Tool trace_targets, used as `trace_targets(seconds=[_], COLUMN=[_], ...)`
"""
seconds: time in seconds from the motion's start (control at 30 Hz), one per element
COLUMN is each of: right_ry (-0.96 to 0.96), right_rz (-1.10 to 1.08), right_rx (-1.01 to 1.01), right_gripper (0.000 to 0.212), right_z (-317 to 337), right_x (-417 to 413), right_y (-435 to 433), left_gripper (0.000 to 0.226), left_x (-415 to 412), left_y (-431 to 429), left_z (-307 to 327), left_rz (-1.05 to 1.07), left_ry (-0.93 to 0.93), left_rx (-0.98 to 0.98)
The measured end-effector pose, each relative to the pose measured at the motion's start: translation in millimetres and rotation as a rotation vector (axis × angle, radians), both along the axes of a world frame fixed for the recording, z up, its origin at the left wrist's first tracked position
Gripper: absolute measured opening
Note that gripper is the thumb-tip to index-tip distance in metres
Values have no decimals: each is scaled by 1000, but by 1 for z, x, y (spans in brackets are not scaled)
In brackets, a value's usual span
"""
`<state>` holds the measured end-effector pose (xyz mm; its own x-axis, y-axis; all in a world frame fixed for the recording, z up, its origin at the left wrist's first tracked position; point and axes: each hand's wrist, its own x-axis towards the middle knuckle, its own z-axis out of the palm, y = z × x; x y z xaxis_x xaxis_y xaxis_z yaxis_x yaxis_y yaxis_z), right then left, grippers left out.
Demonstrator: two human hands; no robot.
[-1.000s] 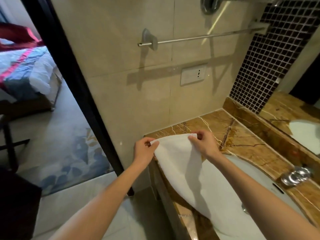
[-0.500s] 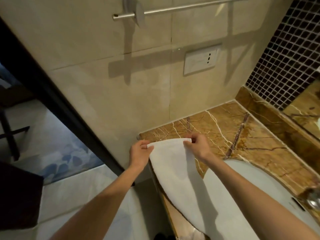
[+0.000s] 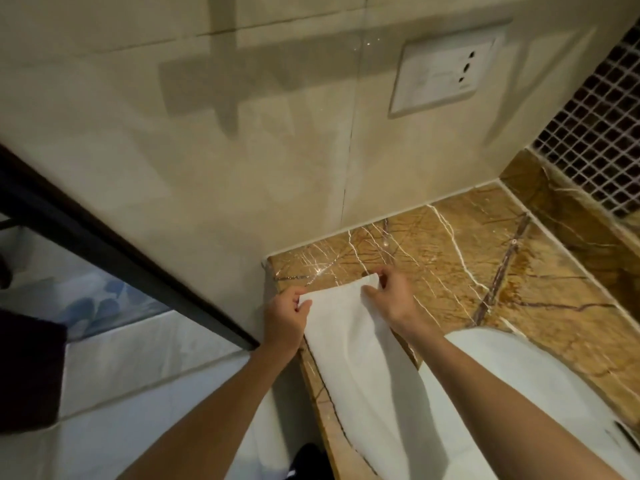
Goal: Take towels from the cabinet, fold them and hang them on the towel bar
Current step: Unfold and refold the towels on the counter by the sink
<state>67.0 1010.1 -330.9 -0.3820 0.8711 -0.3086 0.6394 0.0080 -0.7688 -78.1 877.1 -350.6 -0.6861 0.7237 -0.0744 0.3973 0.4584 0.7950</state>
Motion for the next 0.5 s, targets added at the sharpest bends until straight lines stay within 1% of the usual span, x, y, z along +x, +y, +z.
trace_targets(seconds=[0.07, 0.13, 0.2, 0.23, 0.3, 0.4, 0.43, 0.5], right_ry=[10, -40, -111, -127, -99, -93, -112, -158], right_rz=[24, 106, 186, 199, 187, 144, 136, 133], right_rx=[-4, 74, 156, 176, 184, 175, 174, 197], right_gripper=[51, 65, 75, 78, 81, 79, 78, 69], right_z=[-7, -11, -14, -16, -18, -18, -17, -15], right_x=[-1, 0, 0, 1, 2, 7, 11, 22], right_y=[-4, -8, -13, -15, -21, -29, -31, -35], left_gripper=[17, 19, 23, 24, 22, 12, 19, 34], left_x=[-2, -5, -6, -6, -6, -2, 2, 12], left_y=[-1, -1, 0, 0, -3, -9, -11, -14], left_z=[-8, -13, -14, -13, -13, -17, -15, -5], left_rz=[-14, -39, -116, -155, -224, -339, -377, -474], left_ry=[129, 300, 451, 515, 608, 641, 619, 580], left_rx=[-46, -92, -131, -138, -111, -101, -148, -326])
